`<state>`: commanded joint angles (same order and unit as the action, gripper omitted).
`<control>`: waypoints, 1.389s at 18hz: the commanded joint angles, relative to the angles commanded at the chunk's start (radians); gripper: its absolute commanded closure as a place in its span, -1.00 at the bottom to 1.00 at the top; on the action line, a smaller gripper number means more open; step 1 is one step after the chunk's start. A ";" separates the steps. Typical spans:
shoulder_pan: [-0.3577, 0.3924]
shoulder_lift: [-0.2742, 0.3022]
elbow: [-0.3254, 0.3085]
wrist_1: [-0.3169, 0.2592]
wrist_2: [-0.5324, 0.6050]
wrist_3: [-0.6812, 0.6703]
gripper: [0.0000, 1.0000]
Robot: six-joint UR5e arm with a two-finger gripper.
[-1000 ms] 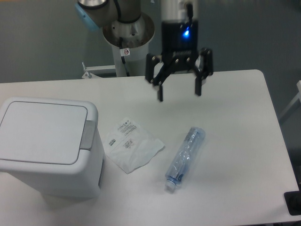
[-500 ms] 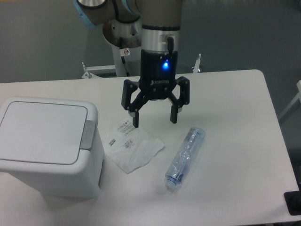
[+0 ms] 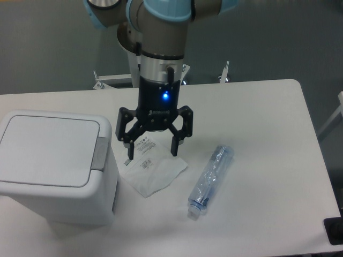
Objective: Open the trash can
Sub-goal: 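Move the gripper down toward the grey tab on the trash can lid, then lower the gripper fingers onto the grey lid tab and press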
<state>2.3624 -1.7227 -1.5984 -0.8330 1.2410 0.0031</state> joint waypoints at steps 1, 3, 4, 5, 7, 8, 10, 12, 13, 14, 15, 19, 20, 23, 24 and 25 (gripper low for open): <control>-0.003 0.000 -0.002 -0.002 0.000 0.000 -1.00; -0.008 0.003 -0.011 -0.002 0.000 0.000 -1.00; -0.017 0.002 -0.011 -0.002 0.002 0.000 -1.00; -0.020 0.002 -0.012 -0.002 0.002 0.000 -1.00; -0.020 0.002 -0.020 -0.002 0.002 0.000 -1.00; -0.022 0.002 -0.021 -0.002 0.002 0.000 -1.00; -0.029 0.002 -0.021 -0.002 0.002 0.000 -1.00; -0.031 0.002 -0.023 -0.002 0.002 0.000 -1.00; -0.031 0.002 -0.023 -0.002 0.002 0.000 -1.00; -0.031 0.002 -0.023 -0.002 0.002 0.000 -1.00; -0.032 0.002 -0.023 -0.002 0.002 0.000 -1.00; -0.041 0.005 -0.023 -0.002 0.002 -0.002 -1.00; -0.043 0.005 -0.025 -0.002 0.002 -0.002 -1.00; -0.051 0.005 -0.035 -0.002 0.003 -0.005 -1.00; -0.055 0.006 -0.038 -0.002 0.003 -0.008 -1.00; -0.055 0.006 -0.043 -0.002 0.005 -0.008 -1.00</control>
